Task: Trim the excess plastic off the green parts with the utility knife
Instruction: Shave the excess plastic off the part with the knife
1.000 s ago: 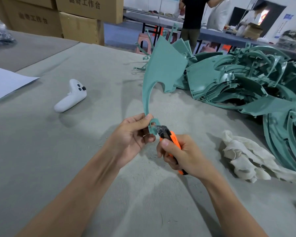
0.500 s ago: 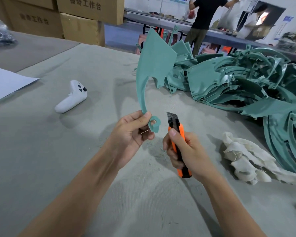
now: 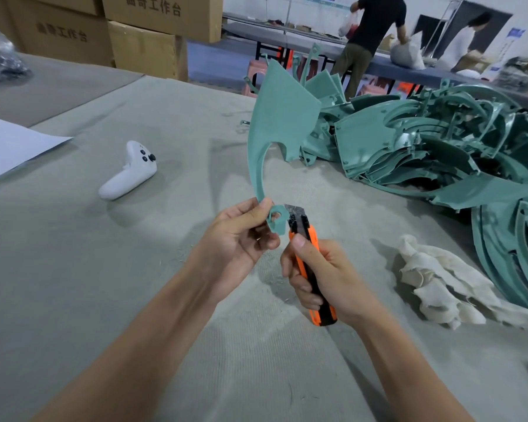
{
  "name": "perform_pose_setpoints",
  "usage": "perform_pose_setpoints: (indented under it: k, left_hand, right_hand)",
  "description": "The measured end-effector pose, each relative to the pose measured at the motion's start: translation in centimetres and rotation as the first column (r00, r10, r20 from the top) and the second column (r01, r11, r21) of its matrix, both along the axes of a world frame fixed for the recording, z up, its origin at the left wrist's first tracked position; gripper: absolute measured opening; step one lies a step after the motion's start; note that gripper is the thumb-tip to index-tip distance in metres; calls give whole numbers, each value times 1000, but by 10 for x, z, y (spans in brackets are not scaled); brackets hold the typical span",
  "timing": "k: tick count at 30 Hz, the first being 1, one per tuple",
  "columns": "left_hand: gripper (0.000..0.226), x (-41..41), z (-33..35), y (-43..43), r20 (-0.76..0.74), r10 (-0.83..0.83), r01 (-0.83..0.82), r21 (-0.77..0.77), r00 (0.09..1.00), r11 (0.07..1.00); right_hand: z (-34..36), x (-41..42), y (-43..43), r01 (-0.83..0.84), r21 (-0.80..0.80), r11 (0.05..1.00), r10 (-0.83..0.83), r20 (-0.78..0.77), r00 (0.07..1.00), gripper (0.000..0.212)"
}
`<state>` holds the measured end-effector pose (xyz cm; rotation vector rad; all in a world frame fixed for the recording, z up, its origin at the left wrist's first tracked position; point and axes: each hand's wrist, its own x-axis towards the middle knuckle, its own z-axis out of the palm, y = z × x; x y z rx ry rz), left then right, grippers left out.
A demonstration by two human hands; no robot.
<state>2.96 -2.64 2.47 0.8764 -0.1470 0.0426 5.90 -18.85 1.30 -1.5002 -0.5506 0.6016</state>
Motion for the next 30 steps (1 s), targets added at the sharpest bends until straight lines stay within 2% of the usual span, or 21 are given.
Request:
perform_pose_setpoints:
  k: [5, 9, 15, 18, 30]
  left_hand:
    - [22, 1, -2, 0, 5, -3, 3, 2, 1000, 1000]
    - [12, 2, -2, 0, -13, 7, -7, -35, 1000, 999]
    - [13, 0, -2, 1, -28, 0, -1, -16, 1000, 1000]
    - [18, -1, -1, -1, -24, -16, 16, 17, 1000, 1000]
    - [13, -1, 1, -1, -30, -12, 13, 33, 999, 999]
  right_hand:
    - [0, -1, 0, -31, 16, 999, 31, -5, 1000, 45]
    - [1, -3, 0, -71, 8, 997, 71, 30, 997, 43]
    - [3, -2, 0, 5, 22, 1000, -6, 20, 1000, 42]
    - [2, -2, 1, 4, 5, 1000, -4, 22, 1000, 42]
    - [2, -1, 2, -7, 11, 1000, 7, 23, 1000, 43]
